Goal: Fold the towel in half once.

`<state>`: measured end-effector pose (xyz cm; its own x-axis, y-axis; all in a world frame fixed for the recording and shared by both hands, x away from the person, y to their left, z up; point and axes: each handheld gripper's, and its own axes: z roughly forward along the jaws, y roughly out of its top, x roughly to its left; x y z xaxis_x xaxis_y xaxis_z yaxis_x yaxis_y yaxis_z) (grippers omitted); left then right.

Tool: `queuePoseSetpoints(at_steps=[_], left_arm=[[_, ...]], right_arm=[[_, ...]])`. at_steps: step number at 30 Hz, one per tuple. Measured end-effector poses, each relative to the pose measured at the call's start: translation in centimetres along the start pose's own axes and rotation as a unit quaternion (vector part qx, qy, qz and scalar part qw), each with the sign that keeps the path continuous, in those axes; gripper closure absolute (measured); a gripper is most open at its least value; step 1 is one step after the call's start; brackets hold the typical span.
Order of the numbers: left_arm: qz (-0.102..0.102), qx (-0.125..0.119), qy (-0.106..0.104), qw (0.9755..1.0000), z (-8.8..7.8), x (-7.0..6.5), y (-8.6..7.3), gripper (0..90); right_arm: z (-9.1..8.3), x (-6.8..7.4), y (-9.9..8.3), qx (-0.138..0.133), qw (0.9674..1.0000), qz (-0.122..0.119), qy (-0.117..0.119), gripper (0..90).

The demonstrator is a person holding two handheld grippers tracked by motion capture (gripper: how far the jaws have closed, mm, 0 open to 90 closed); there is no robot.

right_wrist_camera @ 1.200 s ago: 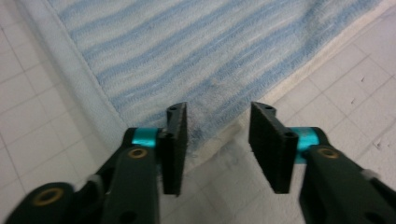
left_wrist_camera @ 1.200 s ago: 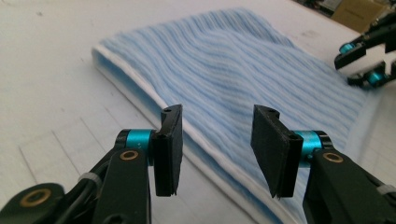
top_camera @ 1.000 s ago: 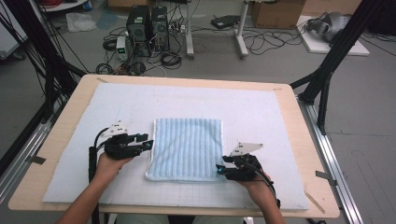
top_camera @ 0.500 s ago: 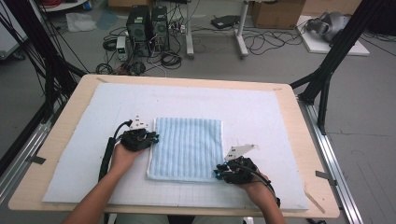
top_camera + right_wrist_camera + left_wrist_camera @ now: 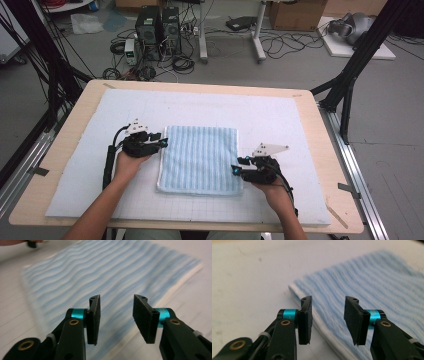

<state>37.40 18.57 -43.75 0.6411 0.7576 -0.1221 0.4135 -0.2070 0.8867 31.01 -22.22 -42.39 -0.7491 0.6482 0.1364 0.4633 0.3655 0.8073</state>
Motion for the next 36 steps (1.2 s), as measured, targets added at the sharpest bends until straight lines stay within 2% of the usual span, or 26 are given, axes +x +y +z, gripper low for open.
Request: queuePoseSetpoints(at_steps=[2, 6, 8, 11, 12, 15, 16, 18, 20, 21, 23, 26, 27, 29, 30, 32, 34, 36], left_arm=[[-0.003, 0.002, -0.005, 1.0000, 0.4, 0.2, 0.3, 58.5], [-0.017, 0.029, -0.011, 0.9994, 1.5, 0.9, 0.4, 64.3], [-0.023, 0.046, -0.012, 0.9986, 2.2, 1.0, 0.2, 67.4], [-0.020, 0.066, -0.002, 0.9976, 2.8, 0.9, 0.0, 68.0], [-0.020, 0.071, 0.002, 0.9973, 2.9, 0.8, 0.0, 67.9], [-0.015, 0.080, 0.013, 0.9966, 3.1, 0.7, 0.0, 67.2], [-0.016, 0.080, 0.014, 0.9966, 3.1, 0.6, 0.0, 67.1], [-0.012, 0.082, 0.014, 0.9964, 3.0, 0.6, 0.0, 66.4], [-0.013, 0.084, 0.017, 0.9962, 2.9, 0.8, 0.0, 59.9], [-0.022, 0.080, 0.010, 0.9965, 2.7, 1.0, 0.0, 57.2], [-0.028, 0.064, -0.003, 0.9976, 2.0, 1.3, 0.0, 56.1], [-0.035, 0.021, -0.023, 0.9989, 0.7, 1.5, 0.2, 52.3], [-0.036, 0.010, -0.026, 0.9990, 0.3, 1.5, 0.3, 49.5], [-0.047, -0.012, -0.044, 0.9978, -0.5, 1.6, 0.3, 43.1], [-0.051, -0.022, -0.049, 0.9973, -0.8, 1.6, 0.3, 40.5], [-0.050, -0.046, -0.051, 0.9963, -1.5, 1.5, 0.3, 32.9], [-0.058, -0.064, -0.049, 0.9951, -2.1, 1.5, 0.2, 27.3], [-0.055, -0.076, -0.041, 0.9947, -2.4, 1.5, 0.1, 19.3]], right_arm=[[1.1, -1.1, 0.8, 0.000, 0.9995, 0.004, -0.031, 64.4], [3.7, -3.5, 2.5, 0.001, 0.9978, 0.032, -0.057, 74.7], [5.1, -4.4, 3.1, 0.012, 0.9968, 0.038, -0.069, 75.0], [6.7, -5.2, 3.4, 0.035, 0.9950, 0.042, -0.083, 75.2], [6.9, -5.3, 3.3, 0.046, 0.9938, 0.038, -0.093, 76.0], [6.9, -5.6, 3.3, 0.049, 0.9916, 0.038, -0.114, 76.9], [6.8, -5.7, 3.2, 0.055, 0.9893, 0.033, -0.131, 76.2], [6.5, -5.9, 3.1, 0.054, 0.9884, 0.043, -0.136, 71.6], [5.9, -6.0, 3.0, 0.043, 0.9891, 0.052, -0.130, 69.3], [5.4, -6.0, 2.9, 0.030, 0.9900, 0.053, -0.127, 67.6], [4.3, -5.8, 2.8, 0.005, 0.9911, 0.054, -0.121, 61.8], [2.7, -5.6, 2.4, -0.014, 0.9897, 0.056, -0.131, 50.0], [2.1, -5.6, 2.2, -0.016, 0.9890, 0.060, -0.134, 45.2], [1.2, -5.5, 1.8, -0.023, 0.9881, 0.066, -0.137, 38.3], [0.7, -5.5, 1.5, -0.023, 0.9881, 0.063, -0.138, 35.5], [0.0, -5.4, 1.1, -0.020, 0.9882, 0.067, -0.136, 27.3], [-0.5, -5.2, 0.7, -0.015, 0.9870, 0.068, -0.145, 19.5], [-1.1, -5.0, 0.4, -0.025, 0.9863, 0.060, -0.152, 14.6]])
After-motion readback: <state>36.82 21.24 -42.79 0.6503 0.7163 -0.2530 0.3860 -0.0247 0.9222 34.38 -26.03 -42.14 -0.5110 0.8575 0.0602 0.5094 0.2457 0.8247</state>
